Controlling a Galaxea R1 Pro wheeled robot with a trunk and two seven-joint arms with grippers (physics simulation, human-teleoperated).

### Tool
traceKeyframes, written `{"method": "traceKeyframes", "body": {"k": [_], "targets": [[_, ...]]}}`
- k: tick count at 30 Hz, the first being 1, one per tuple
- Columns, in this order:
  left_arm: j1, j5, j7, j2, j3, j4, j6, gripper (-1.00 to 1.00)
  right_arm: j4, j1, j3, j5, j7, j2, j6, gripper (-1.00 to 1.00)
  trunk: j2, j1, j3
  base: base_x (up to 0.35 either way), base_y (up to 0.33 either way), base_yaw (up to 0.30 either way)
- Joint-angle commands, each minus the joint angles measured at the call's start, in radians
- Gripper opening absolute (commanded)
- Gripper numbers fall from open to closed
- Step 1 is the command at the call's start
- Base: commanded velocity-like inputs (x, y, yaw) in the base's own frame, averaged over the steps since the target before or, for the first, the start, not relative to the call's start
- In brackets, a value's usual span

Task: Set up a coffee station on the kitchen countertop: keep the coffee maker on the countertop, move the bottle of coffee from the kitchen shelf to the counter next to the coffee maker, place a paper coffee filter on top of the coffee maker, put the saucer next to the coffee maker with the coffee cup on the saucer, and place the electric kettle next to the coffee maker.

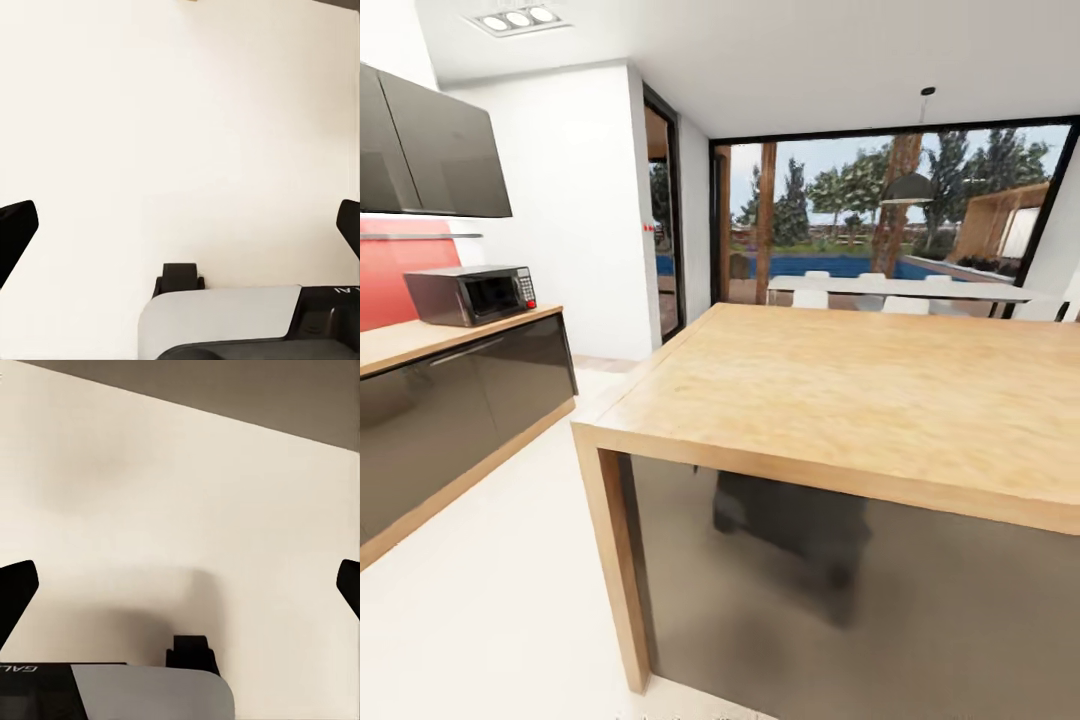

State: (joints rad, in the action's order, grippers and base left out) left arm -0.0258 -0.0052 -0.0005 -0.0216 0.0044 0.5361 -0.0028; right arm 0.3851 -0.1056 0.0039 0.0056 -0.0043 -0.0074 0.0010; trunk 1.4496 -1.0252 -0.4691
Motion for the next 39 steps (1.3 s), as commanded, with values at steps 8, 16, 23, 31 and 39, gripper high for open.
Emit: {"method": "traceKeyframes", "body": {"k": [8, 16, 23, 31, 39], "targets": [[0.0, -0.001, 0.0, 0.0, 0.0, 0.001, 0.0, 1.0, 0.0, 0.0, 0.001, 0.001, -0.003, 0.0, -0.002, 1.0, 0.0, 0.0, -0.001, -0.026, -0.023, 0.25], [0.0, -0.001, 0.0, 0.0, 0.0, 0.001, 0.0, 1.0, 0.0, 0.0, 0.002, 0.001, -0.003, 0.0, -0.003, 1.0, 0.0, 0.0, -0.001, -0.002, -0.001, 0.275], [0.0, -0.001, 0.0, 0.0, 0.0, 0.001, 0.0, 1.0, 0.0, 0.0, 0.002, 0.001, -0.003, 0.0, -0.003, 1.0, 0.0, 0.0, -0.001, 0.0, 0.0, 0.276], [0.0, -0.001, 0.0, 0.0, 0.0, 0.001, 0.0, 1.0, 0.0, 0.0, 0.002, 0.001, -0.003, 0.0, -0.004, 1.0, 0.0, 0.0, -0.001, 0.0, 0.0, 0.276], [0.0, -0.001, 0.0, 0.0, 0.0, 0.001, 0.0, 1.0, 0.0, 0.0, 0.002, 0.001, -0.003, 0.0, -0.004, 1.0, 0.0, 0.0, -0.001, 0.0, 0.0, 0.276]]}}
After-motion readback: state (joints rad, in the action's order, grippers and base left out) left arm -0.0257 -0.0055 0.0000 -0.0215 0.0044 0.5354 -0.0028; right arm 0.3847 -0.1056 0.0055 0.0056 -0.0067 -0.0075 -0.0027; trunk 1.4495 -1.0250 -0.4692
